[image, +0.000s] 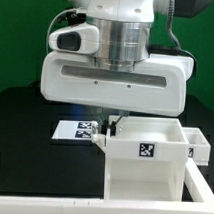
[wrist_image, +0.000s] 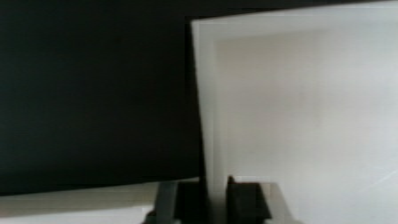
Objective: Assemble drawer
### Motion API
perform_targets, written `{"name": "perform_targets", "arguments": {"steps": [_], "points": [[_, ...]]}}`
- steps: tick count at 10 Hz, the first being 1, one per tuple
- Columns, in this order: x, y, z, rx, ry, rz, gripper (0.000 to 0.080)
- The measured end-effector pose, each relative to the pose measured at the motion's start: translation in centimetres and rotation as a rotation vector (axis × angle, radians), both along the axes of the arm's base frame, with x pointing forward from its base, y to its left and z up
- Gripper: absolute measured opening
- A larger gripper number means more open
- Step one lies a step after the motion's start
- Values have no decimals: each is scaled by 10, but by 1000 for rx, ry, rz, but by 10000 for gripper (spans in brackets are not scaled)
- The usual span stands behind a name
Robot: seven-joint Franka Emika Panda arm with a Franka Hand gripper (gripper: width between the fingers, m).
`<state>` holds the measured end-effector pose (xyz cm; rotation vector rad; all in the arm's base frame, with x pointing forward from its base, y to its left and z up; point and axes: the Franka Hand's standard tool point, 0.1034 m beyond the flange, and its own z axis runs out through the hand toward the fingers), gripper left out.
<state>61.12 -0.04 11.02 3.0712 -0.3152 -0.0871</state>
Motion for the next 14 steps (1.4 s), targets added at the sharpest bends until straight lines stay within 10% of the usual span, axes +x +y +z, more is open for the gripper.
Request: {"name": "perform_targets", "arguments": {"steps": [6, 10, 14], "points": [[-47, 18, 3, 9, 8, -685, 36], [-53, 26, 6, -10, 36, -894, 36], [-56, 67, 0, 9, 30, -1425, 38]]}}
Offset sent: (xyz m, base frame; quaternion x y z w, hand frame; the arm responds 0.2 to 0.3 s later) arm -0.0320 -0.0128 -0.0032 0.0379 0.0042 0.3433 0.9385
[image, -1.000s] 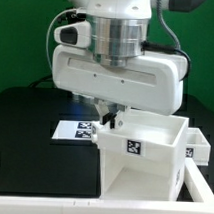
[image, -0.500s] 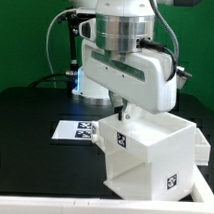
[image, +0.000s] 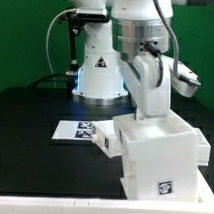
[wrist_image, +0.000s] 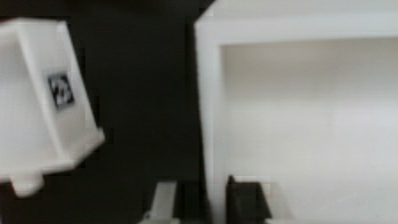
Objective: Assemble drawer
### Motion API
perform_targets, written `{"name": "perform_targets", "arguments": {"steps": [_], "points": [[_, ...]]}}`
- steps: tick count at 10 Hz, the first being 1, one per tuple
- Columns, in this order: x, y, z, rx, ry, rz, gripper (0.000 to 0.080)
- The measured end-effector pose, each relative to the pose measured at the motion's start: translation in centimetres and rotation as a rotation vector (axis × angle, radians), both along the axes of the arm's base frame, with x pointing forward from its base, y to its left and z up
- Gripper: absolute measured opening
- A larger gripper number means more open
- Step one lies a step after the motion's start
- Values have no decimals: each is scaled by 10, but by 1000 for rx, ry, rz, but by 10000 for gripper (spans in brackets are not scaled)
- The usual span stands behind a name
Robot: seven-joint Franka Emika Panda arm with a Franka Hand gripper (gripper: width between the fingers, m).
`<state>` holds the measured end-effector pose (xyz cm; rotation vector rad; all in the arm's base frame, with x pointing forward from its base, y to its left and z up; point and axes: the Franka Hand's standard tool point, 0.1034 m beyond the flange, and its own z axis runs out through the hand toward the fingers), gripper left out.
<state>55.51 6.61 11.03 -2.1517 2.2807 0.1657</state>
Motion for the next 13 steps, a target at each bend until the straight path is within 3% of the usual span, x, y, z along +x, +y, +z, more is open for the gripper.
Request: {"name": "perform_targets", "arguments": {"steps": [3, 5, 9, 13], "points": [[-6, 23, -3, -21, 29, -211, 39], [-8, 26, -1, -26, 55, -246, 40], [0, 27, 0, -33, 47, 30, 41], [0, 19, -1, -29, 6, 68, 41]]}}
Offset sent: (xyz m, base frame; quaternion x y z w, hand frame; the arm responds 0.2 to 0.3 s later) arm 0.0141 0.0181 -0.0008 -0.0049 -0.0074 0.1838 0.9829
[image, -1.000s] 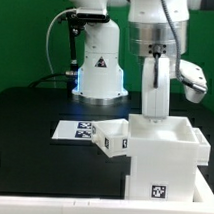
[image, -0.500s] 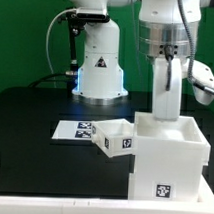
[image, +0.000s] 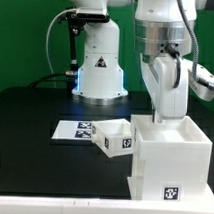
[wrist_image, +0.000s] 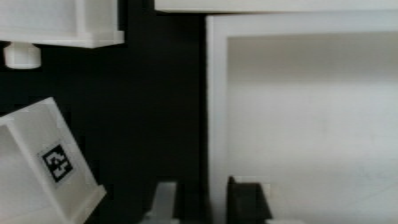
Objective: Assemble drawer
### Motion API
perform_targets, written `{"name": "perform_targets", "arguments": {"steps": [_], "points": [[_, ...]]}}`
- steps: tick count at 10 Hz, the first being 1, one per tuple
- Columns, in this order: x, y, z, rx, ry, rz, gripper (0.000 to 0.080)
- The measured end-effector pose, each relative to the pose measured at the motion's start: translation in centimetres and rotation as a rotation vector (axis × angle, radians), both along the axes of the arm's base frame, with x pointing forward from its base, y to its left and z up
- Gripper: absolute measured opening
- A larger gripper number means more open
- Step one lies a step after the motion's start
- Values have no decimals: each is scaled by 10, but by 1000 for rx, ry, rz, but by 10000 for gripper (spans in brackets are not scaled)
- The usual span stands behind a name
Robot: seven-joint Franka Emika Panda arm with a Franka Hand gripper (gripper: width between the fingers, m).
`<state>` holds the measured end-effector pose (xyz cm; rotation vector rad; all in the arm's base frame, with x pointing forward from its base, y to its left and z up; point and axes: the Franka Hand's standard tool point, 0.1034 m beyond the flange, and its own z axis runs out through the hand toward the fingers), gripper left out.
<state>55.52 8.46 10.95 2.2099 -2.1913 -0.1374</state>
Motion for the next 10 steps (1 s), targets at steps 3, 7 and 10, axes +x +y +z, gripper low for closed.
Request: {"name": "perform_targets", "arguments": {"steps": [3, 7, 10], "points": [[0, 0, -1, -1, 1, 0, 52], [-7, -5, 28, 50, 3, 78, 546], [-31, -18, 57, 109, -16, 234, 643]]}}
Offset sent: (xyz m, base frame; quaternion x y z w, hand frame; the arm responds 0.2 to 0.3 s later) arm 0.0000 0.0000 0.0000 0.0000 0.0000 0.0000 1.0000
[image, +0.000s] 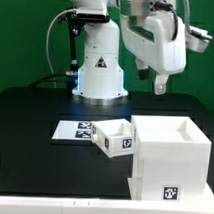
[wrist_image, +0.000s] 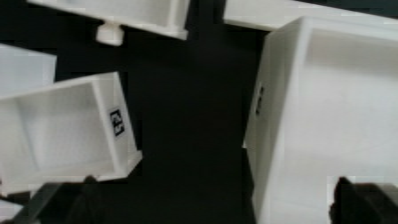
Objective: Assemble drawer
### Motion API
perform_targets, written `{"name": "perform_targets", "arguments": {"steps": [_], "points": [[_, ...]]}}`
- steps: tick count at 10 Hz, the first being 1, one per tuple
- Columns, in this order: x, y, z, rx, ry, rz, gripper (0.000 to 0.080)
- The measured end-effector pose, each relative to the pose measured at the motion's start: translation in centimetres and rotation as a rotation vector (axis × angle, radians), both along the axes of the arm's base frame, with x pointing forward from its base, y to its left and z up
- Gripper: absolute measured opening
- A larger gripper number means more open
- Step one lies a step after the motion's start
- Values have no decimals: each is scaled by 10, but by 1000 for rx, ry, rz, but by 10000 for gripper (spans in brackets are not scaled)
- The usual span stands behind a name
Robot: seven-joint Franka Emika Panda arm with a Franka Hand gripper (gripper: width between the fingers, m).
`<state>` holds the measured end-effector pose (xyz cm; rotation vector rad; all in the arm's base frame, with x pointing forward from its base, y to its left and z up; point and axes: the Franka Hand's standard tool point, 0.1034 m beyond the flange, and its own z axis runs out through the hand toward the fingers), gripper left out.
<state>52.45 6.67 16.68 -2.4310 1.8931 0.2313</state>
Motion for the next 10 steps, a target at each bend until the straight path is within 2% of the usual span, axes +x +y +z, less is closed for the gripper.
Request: {"name": "perform_targets", "arguments": {"steps": [2, 4, 6, 7, 8, 10], "points": [[1, 2, -5, 6, -14, 150, 648], [-3, -4, -10, 9, -71, 327, 649], [-31, -15, -31, 2, -105, 499, 649], [-37, -22, -43, -17, -131, 612, 649], [-42, -20, -52, -31, -140, 670, 649], [-42, -20, -52, -21, -153, 829, 649]]}}
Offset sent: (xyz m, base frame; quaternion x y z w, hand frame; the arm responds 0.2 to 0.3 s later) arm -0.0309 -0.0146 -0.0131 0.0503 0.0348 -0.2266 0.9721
